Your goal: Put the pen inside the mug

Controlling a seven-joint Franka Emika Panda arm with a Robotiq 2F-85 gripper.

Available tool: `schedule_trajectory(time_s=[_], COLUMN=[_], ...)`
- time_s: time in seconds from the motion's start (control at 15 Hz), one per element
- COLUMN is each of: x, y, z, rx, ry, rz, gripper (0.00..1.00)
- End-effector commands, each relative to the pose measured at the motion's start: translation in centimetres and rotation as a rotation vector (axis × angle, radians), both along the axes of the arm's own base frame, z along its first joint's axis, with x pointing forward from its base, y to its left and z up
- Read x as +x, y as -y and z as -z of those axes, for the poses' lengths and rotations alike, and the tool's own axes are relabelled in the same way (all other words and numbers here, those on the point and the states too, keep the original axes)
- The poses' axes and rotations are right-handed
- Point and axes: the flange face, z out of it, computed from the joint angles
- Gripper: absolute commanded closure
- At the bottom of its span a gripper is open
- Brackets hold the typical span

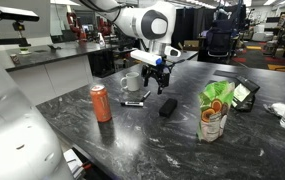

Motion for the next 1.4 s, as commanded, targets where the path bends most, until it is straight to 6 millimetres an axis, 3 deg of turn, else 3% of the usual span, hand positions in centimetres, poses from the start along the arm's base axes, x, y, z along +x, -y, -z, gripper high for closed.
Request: schedule_trajectory(time_s=[0.0,0.67,1.0,1.33], x=[3.5,9.1,10.3,11.1], y=[-1.9,-6.7,-9.9,-11.5], z=[1.0,5.3,7.2,8.8], rx=[-0.036,-0.091,-0.104,-0.122], ry=[-0.089,-0.173,-0.191,-0.195], rz=[-0.058,-0.162,-0.192,-0.183], gripper=[0.00,0.00,0.00,0.00])
